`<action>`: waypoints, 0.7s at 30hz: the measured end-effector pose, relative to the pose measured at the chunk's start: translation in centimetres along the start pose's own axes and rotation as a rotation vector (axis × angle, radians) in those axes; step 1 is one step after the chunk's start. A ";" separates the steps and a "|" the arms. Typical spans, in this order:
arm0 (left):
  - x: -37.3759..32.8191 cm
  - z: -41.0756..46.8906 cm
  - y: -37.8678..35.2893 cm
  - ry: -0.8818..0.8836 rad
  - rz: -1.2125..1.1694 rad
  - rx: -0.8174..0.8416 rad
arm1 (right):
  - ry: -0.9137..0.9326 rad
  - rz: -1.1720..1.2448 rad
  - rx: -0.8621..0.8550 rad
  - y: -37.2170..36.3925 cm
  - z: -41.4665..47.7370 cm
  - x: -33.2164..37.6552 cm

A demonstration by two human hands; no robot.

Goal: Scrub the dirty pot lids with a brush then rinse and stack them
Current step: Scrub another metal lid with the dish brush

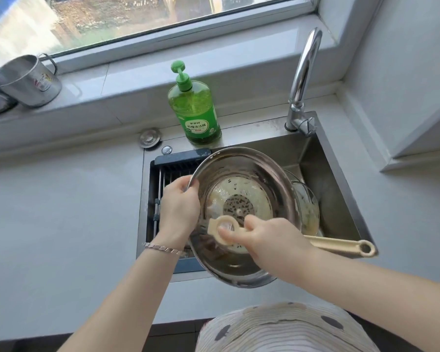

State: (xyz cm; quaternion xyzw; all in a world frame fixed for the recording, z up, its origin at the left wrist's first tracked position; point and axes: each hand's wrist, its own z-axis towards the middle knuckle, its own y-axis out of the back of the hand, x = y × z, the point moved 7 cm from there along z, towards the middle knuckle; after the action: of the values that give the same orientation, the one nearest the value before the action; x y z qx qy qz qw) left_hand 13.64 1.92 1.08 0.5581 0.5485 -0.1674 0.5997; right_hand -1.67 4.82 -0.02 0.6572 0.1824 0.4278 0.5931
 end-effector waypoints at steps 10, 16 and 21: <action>-0.4 0.5 0.1 -0.046 0.138 -0.006 | 0.051 -0.010 -0.002 -0.6 0.2 0.3; 0.7 -0.2 -0.1 0.009 0.111 -0.006 | -0.338 0.025 0.078 0.7 4.0 -5.6; 1.0 -0.4 1.0 0.046 0.022 -0.106 | -0.668 0.378 0.044 -1.0 1.7 -10.8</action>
State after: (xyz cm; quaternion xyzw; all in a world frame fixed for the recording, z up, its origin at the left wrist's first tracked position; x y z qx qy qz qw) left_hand 14.60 3.03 0.83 0.5354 0.5638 -0.1188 0.6175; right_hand -6.17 -4.05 -4.57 0.7949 -0.1360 0.2880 0.5164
